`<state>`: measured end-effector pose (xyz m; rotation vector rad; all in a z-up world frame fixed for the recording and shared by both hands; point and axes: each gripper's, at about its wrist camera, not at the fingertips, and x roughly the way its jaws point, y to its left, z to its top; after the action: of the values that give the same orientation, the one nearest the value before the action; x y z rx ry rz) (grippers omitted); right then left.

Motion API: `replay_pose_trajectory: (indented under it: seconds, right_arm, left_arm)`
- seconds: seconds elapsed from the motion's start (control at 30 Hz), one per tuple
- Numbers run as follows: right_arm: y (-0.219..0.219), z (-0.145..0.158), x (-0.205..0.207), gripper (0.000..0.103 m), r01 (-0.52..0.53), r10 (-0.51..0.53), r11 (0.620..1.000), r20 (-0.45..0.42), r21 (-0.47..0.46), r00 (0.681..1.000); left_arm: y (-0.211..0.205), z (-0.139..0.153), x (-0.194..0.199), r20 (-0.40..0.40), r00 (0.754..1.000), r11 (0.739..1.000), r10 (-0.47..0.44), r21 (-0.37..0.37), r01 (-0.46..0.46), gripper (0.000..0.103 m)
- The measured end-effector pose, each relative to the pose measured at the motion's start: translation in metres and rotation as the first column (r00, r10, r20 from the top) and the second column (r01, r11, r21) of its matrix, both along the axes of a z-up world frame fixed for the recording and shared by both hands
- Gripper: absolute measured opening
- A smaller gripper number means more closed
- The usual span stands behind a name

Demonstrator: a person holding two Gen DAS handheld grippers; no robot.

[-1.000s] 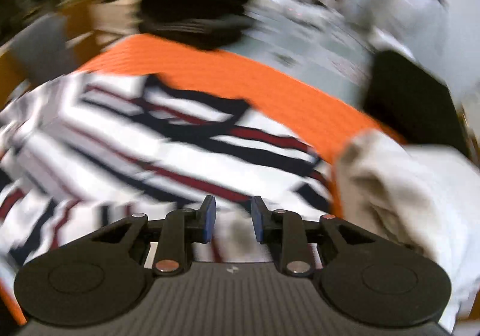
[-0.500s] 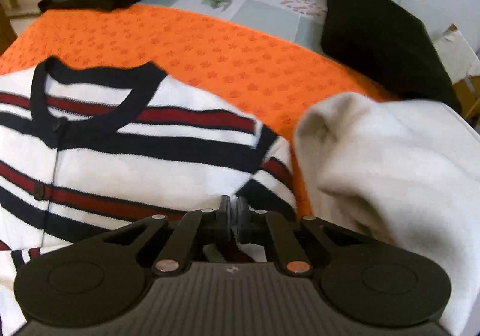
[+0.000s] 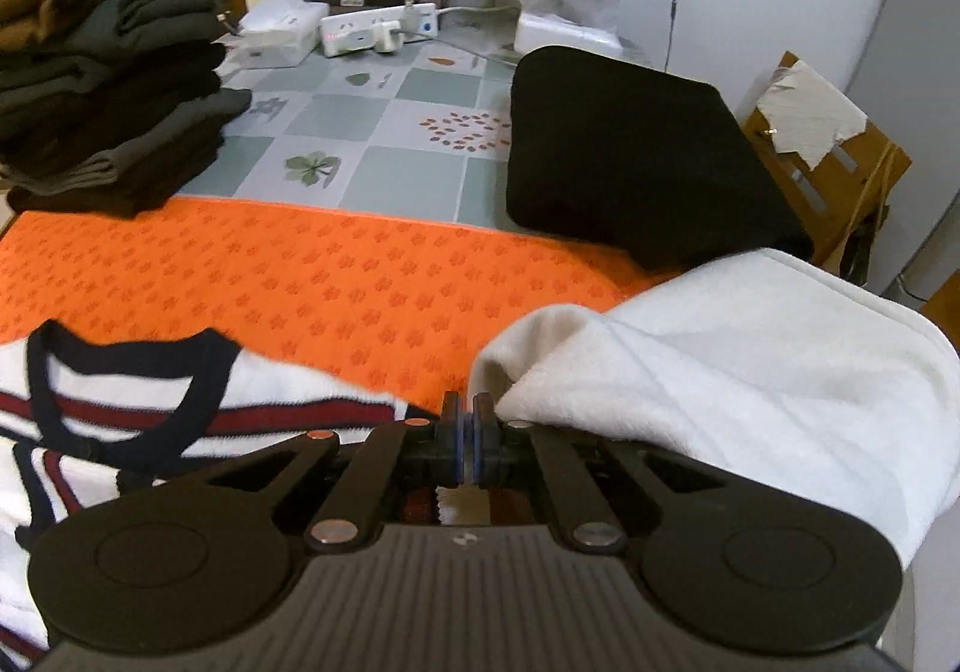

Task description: Fold clothes

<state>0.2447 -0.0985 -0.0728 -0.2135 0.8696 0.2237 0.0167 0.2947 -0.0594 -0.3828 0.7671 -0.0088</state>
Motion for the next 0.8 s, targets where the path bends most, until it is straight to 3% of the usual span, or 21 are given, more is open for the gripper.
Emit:
replay_pose_trajectory:
  seconds: [0.23, 0.43, 0.6, 0.67, 0.8]
  right_arm:
    - [0.01, -0.017, 0.004, 0.003, 0.011, -0.009, 0.996, 0.025, -0.091, 1.0]
    - [0.017, -0.02, -0.007, 0.004, -0.035, 0.04, 0.99, 0.034, -0.136, 0.999]
    - [0.021, 0.0, -0.039, 0.031, -0.125, 0.138, 0.984, 0.094, -0.125, 0.986]
    - [0.022, 0.007, -0.056, 0.031, -0.166, 0.179, 0.979, 0.115, -0.114, 0.977]
    - [0.024, -0.004, -0.081, 0.031, -0.211, 0.217, 0.973, 0.072, -0.089, 0.973]
  left_arm:
    - [0.011, -0.031, 0.05, -0.08, 0.996, 0.999, -0.033, 0.022, 0.035, 0.012]
    - [0.023, -0.059, 0.064, -0.164, 0.986, 1.0, -0.009, -0.015, 0.006, 0.013]
    - [0.026, -0.064, 0.052, -0.176, 0.984, 0.999, 0.01, -0.049, -0.019, 0.016]
    - [0.026, -0.063, 0.046, -0.17, 0.985, 0.999, 0.016, -0.042, -0.023, 0.016]
    - [0.024, -0.06, 0.034, -0.149, 0.989, 1.0, 0.015, -0.003, -0.015, 0.017]
